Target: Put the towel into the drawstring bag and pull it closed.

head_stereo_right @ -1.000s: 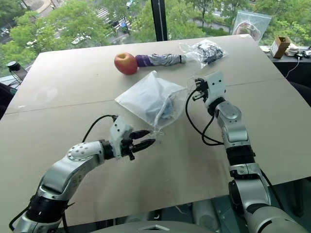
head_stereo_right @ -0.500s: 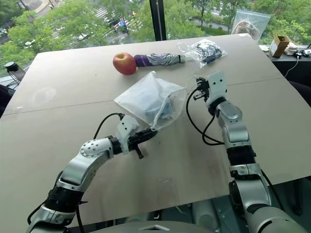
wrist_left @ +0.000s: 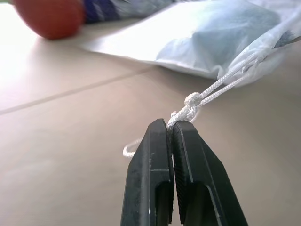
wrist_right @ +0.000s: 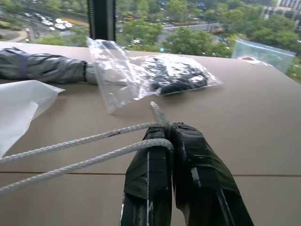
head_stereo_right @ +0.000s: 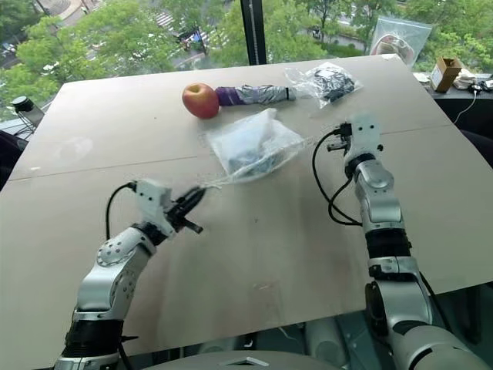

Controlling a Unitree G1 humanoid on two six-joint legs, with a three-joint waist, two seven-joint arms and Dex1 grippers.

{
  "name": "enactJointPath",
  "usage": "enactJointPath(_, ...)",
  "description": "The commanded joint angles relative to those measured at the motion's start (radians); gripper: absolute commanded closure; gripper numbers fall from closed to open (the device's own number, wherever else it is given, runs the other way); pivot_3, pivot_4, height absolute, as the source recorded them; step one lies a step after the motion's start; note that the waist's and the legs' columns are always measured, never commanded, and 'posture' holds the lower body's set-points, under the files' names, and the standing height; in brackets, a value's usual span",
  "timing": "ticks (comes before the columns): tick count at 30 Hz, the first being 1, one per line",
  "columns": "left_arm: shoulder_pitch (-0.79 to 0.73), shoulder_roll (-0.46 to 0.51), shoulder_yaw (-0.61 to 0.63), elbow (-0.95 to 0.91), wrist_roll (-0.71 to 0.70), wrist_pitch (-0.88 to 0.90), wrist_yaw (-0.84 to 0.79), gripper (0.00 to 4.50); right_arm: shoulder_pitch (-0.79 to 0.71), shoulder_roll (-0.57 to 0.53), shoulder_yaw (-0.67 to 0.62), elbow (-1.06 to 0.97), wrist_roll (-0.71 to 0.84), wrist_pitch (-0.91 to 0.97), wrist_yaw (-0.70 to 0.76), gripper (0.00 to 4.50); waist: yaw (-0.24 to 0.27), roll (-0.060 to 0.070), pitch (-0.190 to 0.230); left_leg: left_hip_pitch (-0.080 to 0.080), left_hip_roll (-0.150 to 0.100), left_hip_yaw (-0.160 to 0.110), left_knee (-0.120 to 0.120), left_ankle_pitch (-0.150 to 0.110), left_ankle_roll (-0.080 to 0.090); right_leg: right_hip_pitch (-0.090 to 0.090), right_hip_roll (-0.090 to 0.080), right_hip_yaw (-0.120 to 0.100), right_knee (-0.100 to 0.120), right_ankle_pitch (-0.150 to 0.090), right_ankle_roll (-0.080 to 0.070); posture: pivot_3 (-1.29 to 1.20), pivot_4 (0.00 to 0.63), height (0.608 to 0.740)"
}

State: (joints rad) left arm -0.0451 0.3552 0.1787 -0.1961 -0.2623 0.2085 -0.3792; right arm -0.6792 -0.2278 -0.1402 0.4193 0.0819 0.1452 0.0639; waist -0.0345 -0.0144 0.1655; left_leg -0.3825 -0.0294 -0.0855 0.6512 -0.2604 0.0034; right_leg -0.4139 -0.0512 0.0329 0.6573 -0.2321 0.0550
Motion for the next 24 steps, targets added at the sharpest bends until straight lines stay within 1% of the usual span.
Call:
enactJointPath(1, -0.029, -0.021, 0.116, 0.003, 0.115, -0.073, 0.220, 4.46, -0.043, -0.020, -0.066, 0.031, -0.007, -0.033, -0.101, 4.50, -0.001, 0.000, 0.000, 0.000, 0.000, 0.000, 0.000, 0.000, 0.000, 0.000, 0.000, 0.000, 0.000, 0.000, 0.000, 0.00, 0.150, 0.740)
enactJointPath(6, -0.055, -0.058, 0.197, 0.011, 0.223, -0.053, 0.451, 4.46, -0.052, -0.015, -0.125, 0.078, 0.019, -0.006, -0.228, 4.50, -0.003, 0.000, 0.000, 0.000, 0.000, 0.001, 0.000, 0.000, 0.000, 0.000, 0.000, 0.001, -0.001, 0.000, 0.000, 0.00, 0.150, 0.740)
enactJointPath(9, -0.068, -0.085, 0.253, 0.012, 0.237, -0.003, 0.564, 4.46, -0.050, -0.019, -0.167, 0.093, 0.040, 0.012, -0.315, 4.50, -0.002, 0.000, 0.000, -0.001, 0.000, 0.001, 0.000, 0.000, 0.000, 0.000, 0.000, 0.001, -0.001, 0.000, 0.000, 0.00, 0.150, 0.740)
enactJointPath(12, -0.077, -0.106, 0.290, 0.022, 0.215, 0.040, 0.617, 4.46, -0.040, -0.030, -0.205, 0.097, 0.056, 0.028, -0.406, 4.50, -0.001, 0.000, 0.000, 0.000, 0.000, 0.001, 0.000, 0.000, 0.000, 0.000, 0.000, 0.000, 0.000, 0.000, 0.000, 0.00, 0.150, 0.740)
enactJointPath(14, -0.081, -0.108, 0.297, 0.027, 0.201, 0.063, 0.622, 4.46, -0.032, -0.032, -0.238, 0.094, 0.078, 0.043, -0.461, 4.50, -0.001, 0.000, 0.000, -0.001, 0.000, 0.000, 0.000, 0.000, 0.000, 0.000, 0.000, -0.001, 0.000, 0.000, 0.000, 0.00, 0.150, 0.740)
enactJointPath(16, -0.087, -0.104, 0.289, 0.033, 0.188, 0.078, 0.611, 4.46, -0.031, -0.027, -0.251, 0.094, 0.117, 0.066, -0.455, 4.50, -0.001, 0.000, 0.000, -0.001, 0.000, 0.000, 0.000, 0.000, 0.000, 0.000, 0.000, -0.001, 0.000, 0.000, 0.000, 0.00, 0.150, 0.740)
enactJointPath(17, -0.091, -0.099, 0.274, 0.037, 0.177, 0.085, 0.588, 4.46, -0.033, -0.022, -0.246, 0.096, 0.142, 0.073, -0.421, 4.50, -0.002, 0.000, 0.000, -0.001, 0.000, 0.000, 0.000, 0.000, 0.000, 0.000, 0.000, -0.001, 0.000, 0.000, 0.000, 0.00, 0.150, 0.740)
enactJointPath(18, -0.096, -0.096, 0.249, 0.040, 0.159, 0.093, 0.550, 4.46, -0.036, -0.016, -0.225, 0.094, 0.175, 0.084, -0.347, 4.50, -0.003, 0.000, 0.000, -0.001, 0.000, 0.000, 0.000, 0.000, 0.000, 0.000, 0.000, -0.001, 0.000, 0.000, 0.000, 0.00, 0.150, 0.740)
enactJointPath(20, -0.104, -0.090, 0.186, 0.035, 0.103, 0.109, 0.447, 4.46, -0.029, -0.005, -0.140, 0.050, 0.252, 0.150, -0.118, 4.50, -0.006, 0.000, 0.000, 0.000, 0.000, 0.001, 0.000, 0.000, 0.000, 0.000, 0.001, 0.000, 0.000, 0.000, 0.000, 0.00, 0.150, 0.740)
enactJointPath(21, -0.104, -0.084, 0.161, 0.030, 0.083, 0.112, 0.406, 4.46, -0.018, -0.002, -0.108, 0.018, 0.274, 0.177, -0.041, 4.50, -0.007, 0.000, 0.000, 0.000, 0.000, 0.001, 0.000, 0.000, 0.000, 0.000, 0.001, 0.000, 0.000, 0.000, 0.000, 0.00, 0.150, 0.740)
enactJointPath(23, -0.085, -0.040, 0.072, -0.014, 0.056, 0.091, 0.254, 4.50, 0.064, -0.058, 0.055, -0.153, 0.313, 0.265, 0.247, 3.73, -0.007, 0.000, 0.000, -0.001, 0.001, 0.001, 0.000, 0.000, 0.000, 0.000, 0.002, -0.001, -0.001, 0.000, 0.000, 0.00, 0.150, 0.740)
enactJointPath(24, -0.072, -0.011, 0.035, -0.031, 0.069, 0.080, 0.203, 4.19, 0.120, -0.098, 0.118, -0.252, 0.353, 0.305, 0.392, 3.40, -0.007, 0.000, 0.000, -0.001, 0.001, 0.001, 0.000, 0.000, 0.000, 0.000, 0.002, -0.002, -0.001, 0.000, 0.000, 0.00, 0.150, 0.740)
